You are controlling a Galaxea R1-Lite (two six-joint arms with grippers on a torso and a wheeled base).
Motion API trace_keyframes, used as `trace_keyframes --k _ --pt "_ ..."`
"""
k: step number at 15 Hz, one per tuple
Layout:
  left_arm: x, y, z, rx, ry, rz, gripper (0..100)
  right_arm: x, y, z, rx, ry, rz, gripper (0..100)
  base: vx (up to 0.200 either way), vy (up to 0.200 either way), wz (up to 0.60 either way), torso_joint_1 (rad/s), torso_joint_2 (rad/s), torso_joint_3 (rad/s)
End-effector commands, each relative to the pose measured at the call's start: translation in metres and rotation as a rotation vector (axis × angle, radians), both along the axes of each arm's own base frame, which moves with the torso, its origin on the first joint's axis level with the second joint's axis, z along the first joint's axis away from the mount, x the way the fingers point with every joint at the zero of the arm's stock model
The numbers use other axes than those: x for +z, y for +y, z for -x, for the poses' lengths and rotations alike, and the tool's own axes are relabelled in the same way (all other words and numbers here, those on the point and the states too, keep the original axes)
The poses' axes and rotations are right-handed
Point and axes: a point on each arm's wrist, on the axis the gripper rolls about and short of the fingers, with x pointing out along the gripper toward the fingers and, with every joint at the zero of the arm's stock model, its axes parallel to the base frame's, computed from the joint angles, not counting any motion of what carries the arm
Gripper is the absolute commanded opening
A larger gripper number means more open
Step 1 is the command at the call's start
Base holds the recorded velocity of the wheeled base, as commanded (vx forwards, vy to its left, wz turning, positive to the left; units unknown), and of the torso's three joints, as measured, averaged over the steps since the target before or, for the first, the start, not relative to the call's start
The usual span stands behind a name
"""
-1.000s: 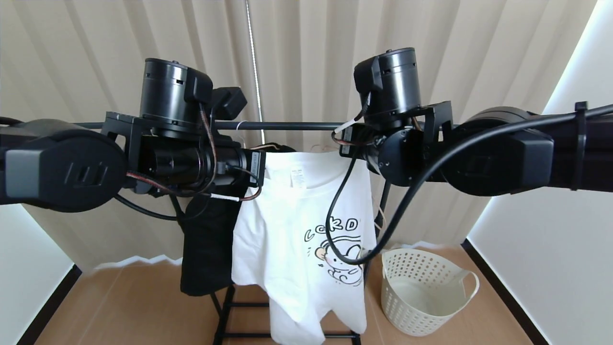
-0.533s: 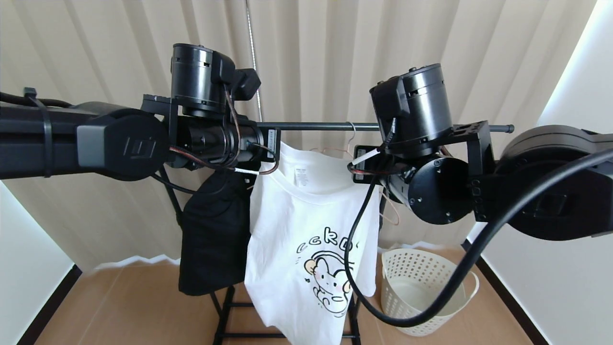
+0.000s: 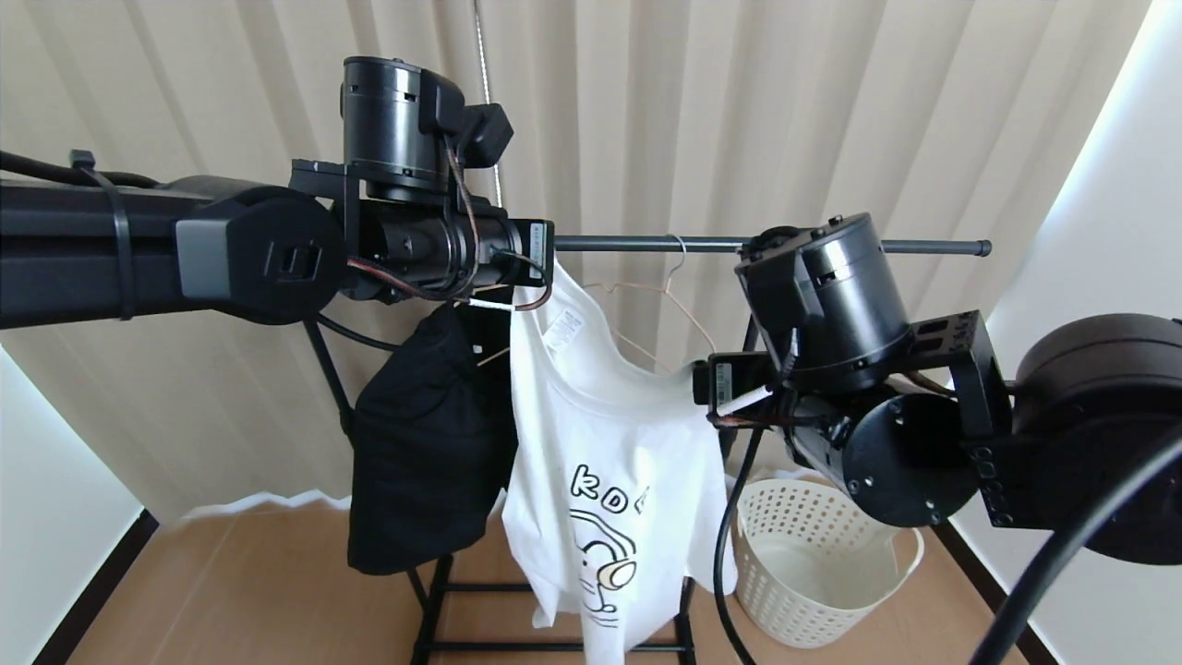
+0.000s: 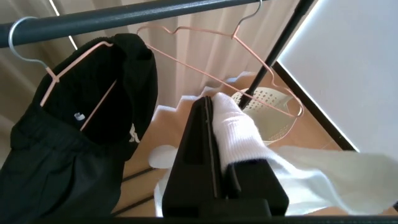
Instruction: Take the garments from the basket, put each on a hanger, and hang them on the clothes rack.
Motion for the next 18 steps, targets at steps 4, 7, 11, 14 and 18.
trace_keyframes --k 4,7,11,14,18 --pt "0.005 -0.013 0.002 0.015 -0.027 -0.002 0 -0.031 0.002 0.025 0.203 0.095 0.004 100 0.0 0.0 0.0 0.0 0.0 0.0" --pt "0.007 -0.021 0.007 -0.009 -0.031 0.0 0 -0.036 0.005 0.026 0.367 0.081 -0.043 100 0.0 0.0 0.0 0.0 0.0 0.0" --pt "0.007 -0.021 0.008 -0.006 -0.031 -0.003 0 -0.022 0.015 0.02 0.475 -0.055 -0.051 100 0.0 0.0 0.0 0.0 0.0 0.0" --pt "0.007 -0.023 0.01 -0.005 -0.031 -0.005 0 -0.011 0.033 0.006 0.498 -0.117 -0.078 100 0.0 0.0 0.0 0.0 0.0 0.0" --pt "0.002 -0.026 0.013 -0.008 -0.019 -0.019 0 -0.024 0.045 -0.021 0.459 -0.106 -0.065 100 0.0 0.0 0.0 0.0 0.0 0.0"
